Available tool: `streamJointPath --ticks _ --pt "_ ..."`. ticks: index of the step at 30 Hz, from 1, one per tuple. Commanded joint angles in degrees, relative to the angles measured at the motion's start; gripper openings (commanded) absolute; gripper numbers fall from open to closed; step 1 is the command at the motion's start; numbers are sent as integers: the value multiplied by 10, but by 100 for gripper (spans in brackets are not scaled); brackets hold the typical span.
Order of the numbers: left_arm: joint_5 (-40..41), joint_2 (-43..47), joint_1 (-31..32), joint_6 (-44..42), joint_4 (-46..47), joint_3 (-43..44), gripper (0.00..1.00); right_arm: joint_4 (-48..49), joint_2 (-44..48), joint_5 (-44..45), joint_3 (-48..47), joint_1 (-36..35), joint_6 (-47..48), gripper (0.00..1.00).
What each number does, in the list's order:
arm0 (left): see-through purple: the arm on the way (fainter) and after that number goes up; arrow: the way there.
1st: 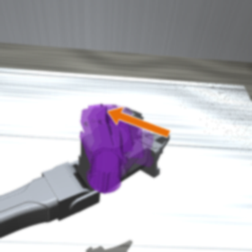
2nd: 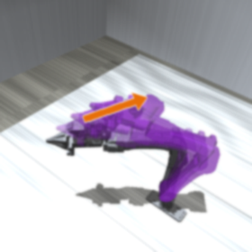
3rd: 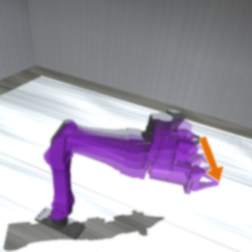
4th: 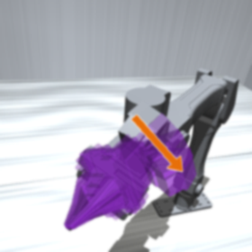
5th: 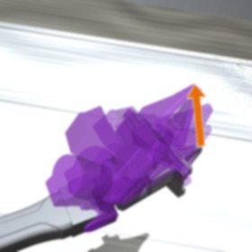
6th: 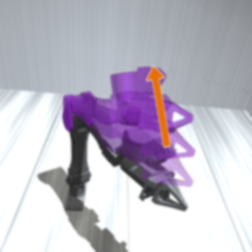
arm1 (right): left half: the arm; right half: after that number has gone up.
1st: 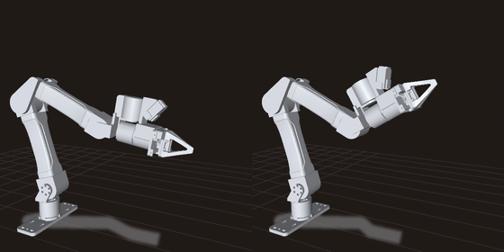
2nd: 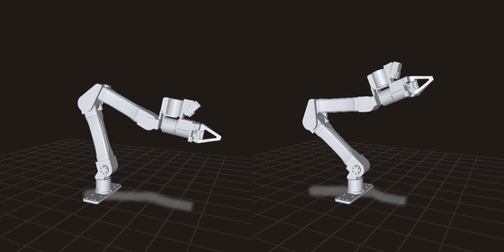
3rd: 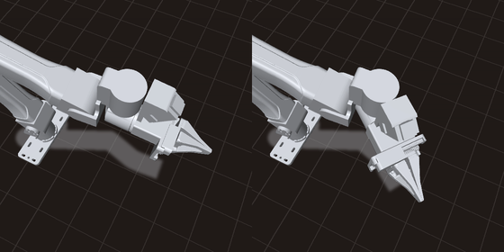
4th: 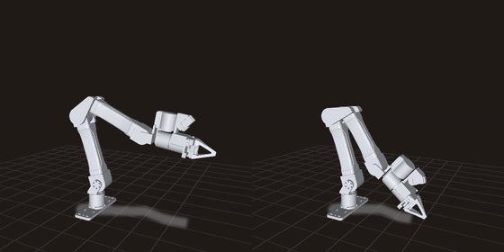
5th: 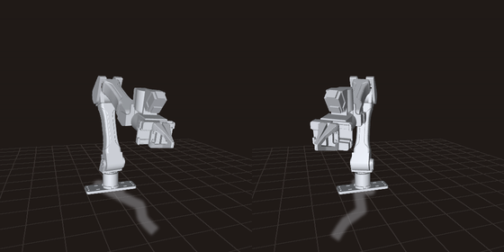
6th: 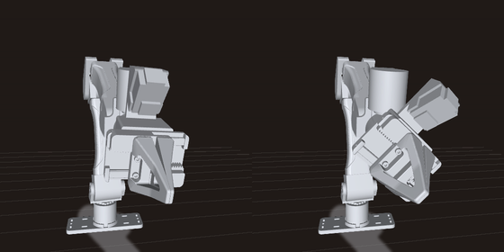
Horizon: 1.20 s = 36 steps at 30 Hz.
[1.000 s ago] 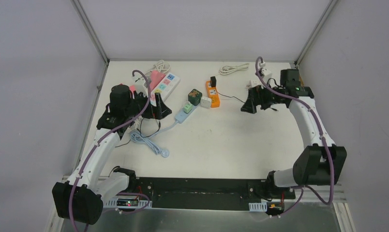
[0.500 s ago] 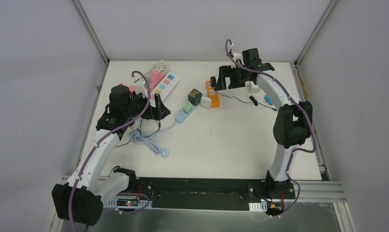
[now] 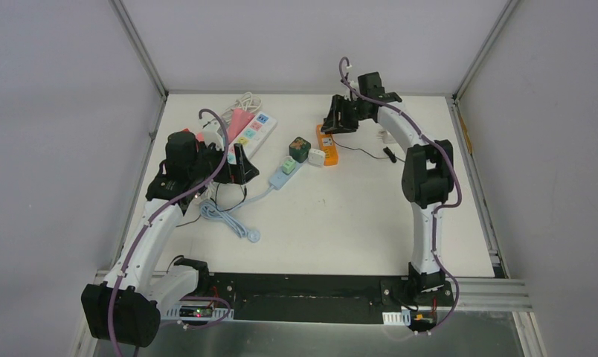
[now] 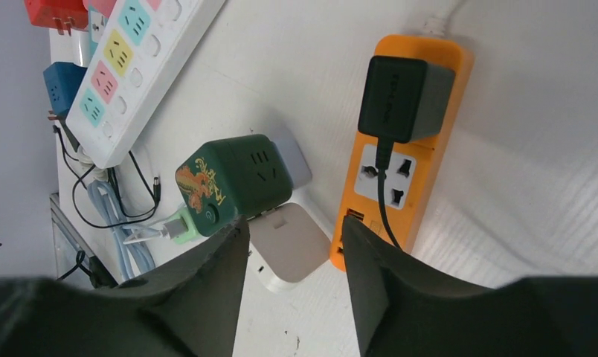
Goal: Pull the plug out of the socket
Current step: Move the socket to the center of the board.
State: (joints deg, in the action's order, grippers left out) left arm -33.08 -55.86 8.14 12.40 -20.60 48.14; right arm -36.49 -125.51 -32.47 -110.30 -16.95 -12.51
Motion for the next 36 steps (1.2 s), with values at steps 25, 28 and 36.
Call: streamJointPath --ticks 25,28,36 --pt "-13 5 -7 -9 12 6 99 -46 -7 272 0 -70 98 61" --pt "-13 5 -8 -8 11 6 99 -41 -1 302 14 -75 113 64" --pt "-15 4 -8 -9 12 6 99 -40 -3 290 44 -79 121 65"
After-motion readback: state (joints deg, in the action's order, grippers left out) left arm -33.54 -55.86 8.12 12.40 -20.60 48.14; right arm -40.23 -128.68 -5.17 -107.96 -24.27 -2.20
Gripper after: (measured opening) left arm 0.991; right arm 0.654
